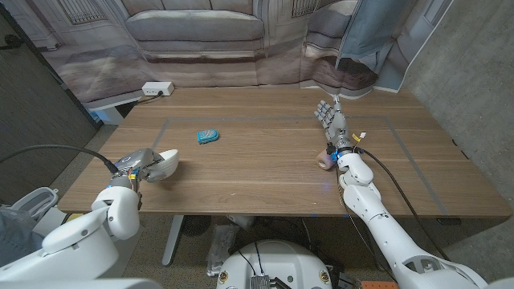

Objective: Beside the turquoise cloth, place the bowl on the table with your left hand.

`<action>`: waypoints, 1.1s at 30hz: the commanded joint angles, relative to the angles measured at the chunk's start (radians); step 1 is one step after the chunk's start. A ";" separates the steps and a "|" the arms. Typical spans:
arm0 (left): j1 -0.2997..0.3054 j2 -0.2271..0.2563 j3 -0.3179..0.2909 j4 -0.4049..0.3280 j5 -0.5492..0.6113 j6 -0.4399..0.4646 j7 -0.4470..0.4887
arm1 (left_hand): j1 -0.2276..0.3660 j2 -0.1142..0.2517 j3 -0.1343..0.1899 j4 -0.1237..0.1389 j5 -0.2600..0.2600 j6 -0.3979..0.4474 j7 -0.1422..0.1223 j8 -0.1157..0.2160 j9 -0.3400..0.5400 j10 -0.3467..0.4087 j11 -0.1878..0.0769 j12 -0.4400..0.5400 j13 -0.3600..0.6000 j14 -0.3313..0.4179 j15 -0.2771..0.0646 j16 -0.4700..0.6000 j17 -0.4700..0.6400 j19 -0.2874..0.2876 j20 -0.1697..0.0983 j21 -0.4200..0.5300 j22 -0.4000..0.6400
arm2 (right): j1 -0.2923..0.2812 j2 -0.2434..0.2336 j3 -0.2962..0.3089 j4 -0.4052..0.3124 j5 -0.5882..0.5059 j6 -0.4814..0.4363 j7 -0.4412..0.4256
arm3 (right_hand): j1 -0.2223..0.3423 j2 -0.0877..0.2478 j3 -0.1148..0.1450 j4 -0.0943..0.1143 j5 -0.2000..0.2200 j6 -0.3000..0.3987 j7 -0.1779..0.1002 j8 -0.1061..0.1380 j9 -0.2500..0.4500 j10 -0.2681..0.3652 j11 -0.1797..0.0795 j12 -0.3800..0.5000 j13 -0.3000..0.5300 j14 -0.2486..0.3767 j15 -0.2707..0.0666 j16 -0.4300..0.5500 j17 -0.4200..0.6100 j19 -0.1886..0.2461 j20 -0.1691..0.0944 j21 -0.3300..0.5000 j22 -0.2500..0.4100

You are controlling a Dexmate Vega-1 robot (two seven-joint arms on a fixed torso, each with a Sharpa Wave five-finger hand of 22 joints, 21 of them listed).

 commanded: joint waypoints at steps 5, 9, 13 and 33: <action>-0.020 0.019 0.034 0.007 -0.033 0.036 0.050 | 0.046 0.053 0.038 0.035 0.004 0.150 0.023 0.006 0.002 0.010 -0.004 0.004 0.018 0.002 -0.049 0.006 0.006 -0.006 -0.063 0.011 0.000 | 0.005 0.000 -0.008 0.007 0.007 0.009 -0.005 | 0.001 0.010 -0.003 -0.002 0.008 0.005 -0.003 -0.003 0.003 0.009 0.002 -0.002 0.005 0.004 0.000 -0.001 0.002 0.008 0.001 -0.003 0.006; -0.033 0.021 0.047 0.020 -0.045 0.030 0.060 | 0.047 0.052 0.038 0.035 0.004 0.151 0.023 0.006 0.002 0.009 -0.006 0.003 0.018 0.001 -0.049 0.006 0.007 -0.008 -0.062 0.012 0.000 | 0.008 0.004 -0.007 0.018 0.007 0.010 -0.004 | 0.001 0.010 -0.003 -0.002 0.008 0.005 -0.002 -0.003 0.003 0.009 0.002 -0.002 0.005 0.004 -0.001 -0.001 0.002 0.008 0.001 -0.004 0.006; -0.057 0.028 0.071 0.037 -0.060 0.021 0.064 | 0.046 0.052 0.039 0.035 0.004 0.152 0.024 0.006 0.002 0.009 -0.006 0.002 0.018 0.002 -0.048 0.006 0.008 -0.009 -0.062 0.014 -0.001 | 0.008 0.004 -0.008 0.021 0.001 0.009 -0.008 | 0.001 0.010 -0.003 -0.002 0.008 0.005 -0.003 -0.003 0.003 0.009 0.002 -0.002 0.005 0.005 -0.002 -0.001 0.002 0.008 0.001 -0.004 0.006; -0.200 0.075 0.191 0.113 -0.153 0.005 0.065 | 0.046 0.049 0.040 0.035 0.003 0.153 0.021 0.004 0.002 0.011 -0.007 0.000 0.019 0.003 -0.050 0.005 0.012 -0.011 -0.063 0.021 -0.002 | 0.005 0.015 -0.004 0.043 -0.004 0.007 -0.009 | 0.001 0.011 -0.005 -0.003 0.008 0.006 -0.002 -0.002 0.003 0.008 0.001 -0.003 0.005 0.004 -0.002 -0.001 0.002 0.009 0.001 -0.006 0.006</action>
